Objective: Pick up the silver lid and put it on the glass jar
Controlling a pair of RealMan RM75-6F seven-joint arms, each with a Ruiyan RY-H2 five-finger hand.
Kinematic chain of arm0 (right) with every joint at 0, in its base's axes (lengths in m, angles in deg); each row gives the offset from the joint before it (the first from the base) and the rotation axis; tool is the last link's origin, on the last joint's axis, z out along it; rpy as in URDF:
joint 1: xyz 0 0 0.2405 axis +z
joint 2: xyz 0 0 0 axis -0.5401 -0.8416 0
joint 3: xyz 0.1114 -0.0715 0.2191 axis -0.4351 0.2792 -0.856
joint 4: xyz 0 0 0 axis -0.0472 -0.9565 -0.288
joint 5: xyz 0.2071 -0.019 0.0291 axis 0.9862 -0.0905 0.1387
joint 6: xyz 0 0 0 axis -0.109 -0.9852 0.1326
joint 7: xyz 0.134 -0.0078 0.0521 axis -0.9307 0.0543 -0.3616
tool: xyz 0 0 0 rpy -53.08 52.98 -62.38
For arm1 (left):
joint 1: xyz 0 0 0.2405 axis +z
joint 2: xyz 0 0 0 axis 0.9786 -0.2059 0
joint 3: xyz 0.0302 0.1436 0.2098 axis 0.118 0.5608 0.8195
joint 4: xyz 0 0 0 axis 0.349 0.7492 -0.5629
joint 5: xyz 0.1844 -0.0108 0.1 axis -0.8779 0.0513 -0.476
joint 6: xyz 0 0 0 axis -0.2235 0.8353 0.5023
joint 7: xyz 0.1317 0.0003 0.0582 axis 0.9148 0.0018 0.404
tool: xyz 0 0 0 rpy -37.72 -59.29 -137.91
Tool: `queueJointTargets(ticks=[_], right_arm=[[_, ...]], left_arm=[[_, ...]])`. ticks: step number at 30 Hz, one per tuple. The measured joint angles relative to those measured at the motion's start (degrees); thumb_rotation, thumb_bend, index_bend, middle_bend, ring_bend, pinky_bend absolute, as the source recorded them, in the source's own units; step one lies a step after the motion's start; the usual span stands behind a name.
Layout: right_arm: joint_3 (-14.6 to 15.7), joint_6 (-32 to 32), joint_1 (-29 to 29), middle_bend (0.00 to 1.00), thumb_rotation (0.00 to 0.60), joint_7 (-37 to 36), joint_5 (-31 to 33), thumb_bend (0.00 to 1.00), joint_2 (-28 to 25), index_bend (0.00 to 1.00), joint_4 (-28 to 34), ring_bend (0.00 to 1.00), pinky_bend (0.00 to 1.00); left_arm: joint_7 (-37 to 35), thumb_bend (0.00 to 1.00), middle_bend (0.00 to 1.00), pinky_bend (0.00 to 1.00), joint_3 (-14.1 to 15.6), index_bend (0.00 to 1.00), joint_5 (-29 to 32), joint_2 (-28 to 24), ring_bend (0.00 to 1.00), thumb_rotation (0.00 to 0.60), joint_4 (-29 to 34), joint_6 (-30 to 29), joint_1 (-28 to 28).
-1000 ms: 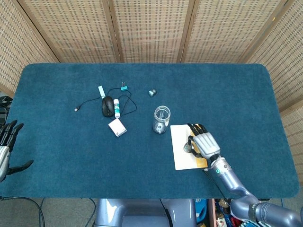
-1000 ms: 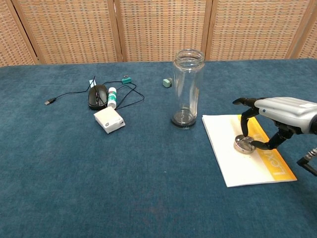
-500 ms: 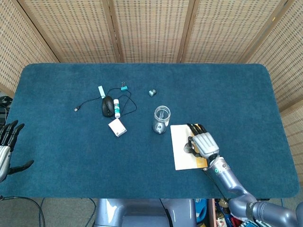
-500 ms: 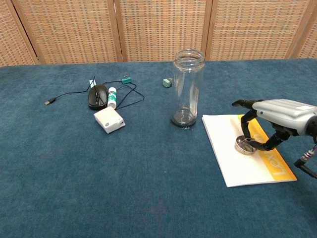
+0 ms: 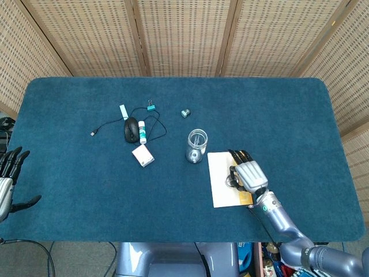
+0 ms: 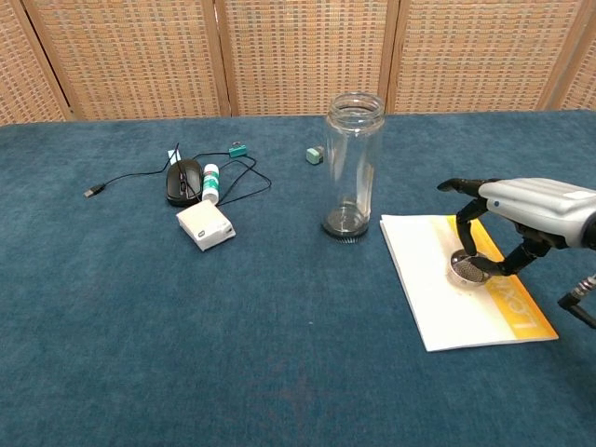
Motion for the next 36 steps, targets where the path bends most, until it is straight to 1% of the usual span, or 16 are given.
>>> queueJointTargets(ticks=[4,9,13,16,18,20,22,25,29,32,36], right_arm=[[0.2,-2.2,-0.9,0.01,0.6,-1.3,-1.7,0.61,-3.3,0.64,3.0,0.0,0.0],[0.4,-5.8,-2.5,0.01,0.6,-3.9,-4.1,0.61,-9.4,0.64,7.9,0.0,0.0],[0.0,-8.7,-3.8,0.01,0.6,-5.4,-5.5,0.63,-14.9,0.64,12.4,0.0,0.0],[-1.3,-11.9,-4.4,0.01,0.6,-5.6,-6.4,0.63,-18.4,0.64,14.7,0.0,0.0],[-3.0,-14.0,-4.6,0.01,0.6,-5.3,-6.5,0.63,-20.2,0.64,16.0,0.0,0.0],[-5.1,-14.5,-4.3,0.02,0.6,-5.0,-5.8,0.64,-21.8,0.64,17.8,0.0,0.0],[-7.0,-13.9,-3.6,0.02,0.6,-4.6,-4.3,0.64,-23.2,0.64,19.6,0.0,0.0],[-9.7,-11.6,-1.7,0.02,0.6,-2.8,0.1,0.64,-25.6,0.64,23.1,0.0,0.0],[-13.4,-7.9,2.8,0.02,0.6,2.3,8.8,0.64,-27.5,0.64,27.7,0.0,0.0],[-15.7,-5.9,7.4,0.03,0.6,7.3,14.9,0.64,-27.5,0.64,29.8,0.0,0.0],[-17.3,-4.8,13.8,0.03,0.6,14.2,21.9,0.64,-25.0,0.64,30.4,0.0,0.0]], left_arm=[[-0.2,0.05,0.0,0.0,0.0,0.0,0.1,0.0,0.0,0.6,0.0,0.2,-0.1],[-0.6,0.05,0.0,0.0,0.0,0.0,-0.2,-0.2,0.0,0.6,0.1,0.1,-0.1],[-1.1,0.05,0.0,0.0,0.1,0.0,-0.4,-0.3,0.0,0.6,0.1,0.0,-0.1],[-1.1,0.05,0.0,0.0,0.1,0.0,-0.4,-0.3,0.0,0.6,0.0,-0.2,-0.1],[-1.1,0.05,0.0,0.0,0.1,0.0,-0.6,-0.4,0.0,0.6,0.1,-0.2,-0.1],[-1.1,0.05,0.0,0.0,0.2,0.0,-0.8,-0.4,0.0,0.6,0.1,-0.3,0.0],[-1.0,0.05,0.0,0.0,0.2,0.0,-1.0,-0.3,0.0,0.6,0.2,-0.4,0.0],[-0.6,0.05,0.0,0.0,0.2,0.0,-0.9,-0.1,0.0,0.6,0.1,-0.3,-0.1],[-0.3,0.05,0.0,0.0,-0.1,0.0,0.1,0.2,0.0,0.6,0.0,0.4,-0.5],[-0.3,0.05,0.0,0.0,-0.1,0.0,0.1,0.3,0.0,0.6,0.1,0.7,-0.6],[0.8,0.05,0.0,0.0,-0.1,0.0,0.5,0.7,0.0,0.6,0.0,0.8,-0.8]])
